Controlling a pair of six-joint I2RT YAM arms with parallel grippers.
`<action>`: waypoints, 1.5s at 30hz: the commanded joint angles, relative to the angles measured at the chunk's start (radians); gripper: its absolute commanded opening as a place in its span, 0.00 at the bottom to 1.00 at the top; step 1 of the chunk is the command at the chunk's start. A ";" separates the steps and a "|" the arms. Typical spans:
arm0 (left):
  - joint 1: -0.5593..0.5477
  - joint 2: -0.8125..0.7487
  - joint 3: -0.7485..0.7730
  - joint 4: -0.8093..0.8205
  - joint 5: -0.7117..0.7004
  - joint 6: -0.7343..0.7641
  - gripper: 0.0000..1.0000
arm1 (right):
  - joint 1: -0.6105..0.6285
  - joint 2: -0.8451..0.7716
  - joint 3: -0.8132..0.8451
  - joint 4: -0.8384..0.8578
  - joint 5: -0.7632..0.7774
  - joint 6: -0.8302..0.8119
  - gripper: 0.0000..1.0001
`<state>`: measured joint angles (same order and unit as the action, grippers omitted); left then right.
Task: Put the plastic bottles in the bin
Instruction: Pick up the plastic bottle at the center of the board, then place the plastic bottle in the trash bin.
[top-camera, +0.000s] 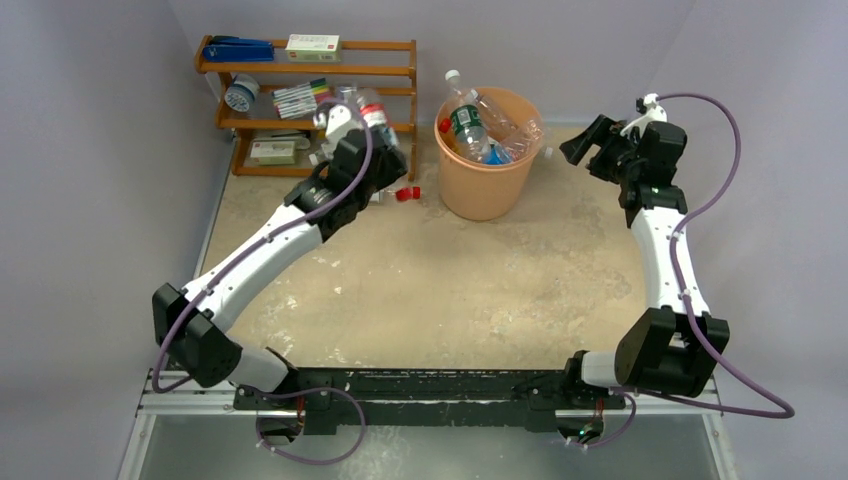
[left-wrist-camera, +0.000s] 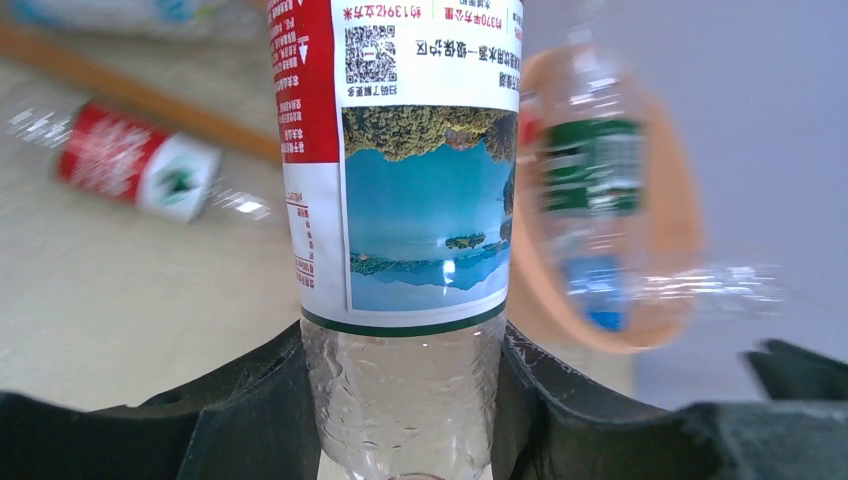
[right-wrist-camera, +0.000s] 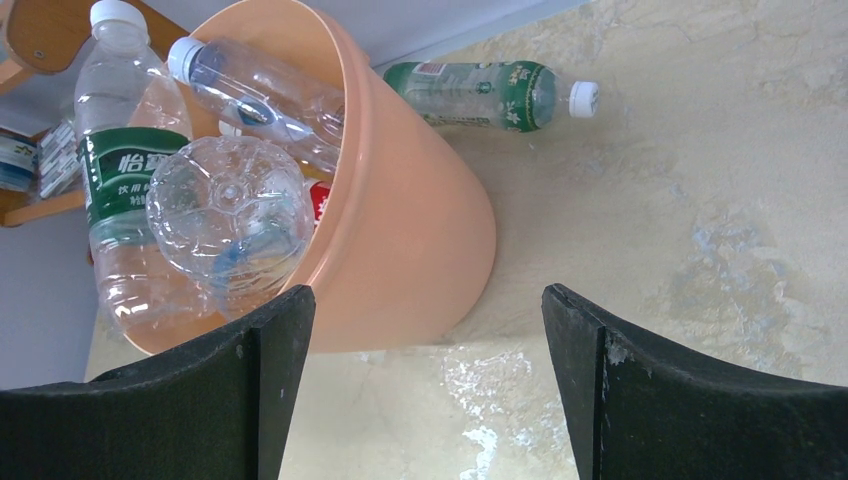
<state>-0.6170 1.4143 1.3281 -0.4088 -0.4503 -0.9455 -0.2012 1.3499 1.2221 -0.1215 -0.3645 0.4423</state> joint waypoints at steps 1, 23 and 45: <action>-0.054 0.123 0.256 0.025 -0.017 0.105 0.44 | 0.002 -0.042 -0.008 0.027 0.004 0.001 0.86; -0.167 0.745 0.991 0.373 -0.074 0.369 0.52 | -0.001 -0.063 -0.062 0.058 -0.012 0.025 0.87; -0.175 0.970 1.083 0.646 -0.165 0.588 0.64 | -0.017 -0.030 -0.082 0.104 -0.066 0.026 0.87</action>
<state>-0.7864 2.3993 2.3962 0.1287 -0.5892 -0.4149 -0.2108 1.3117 1.1507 -0.0780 -0.3943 0.4648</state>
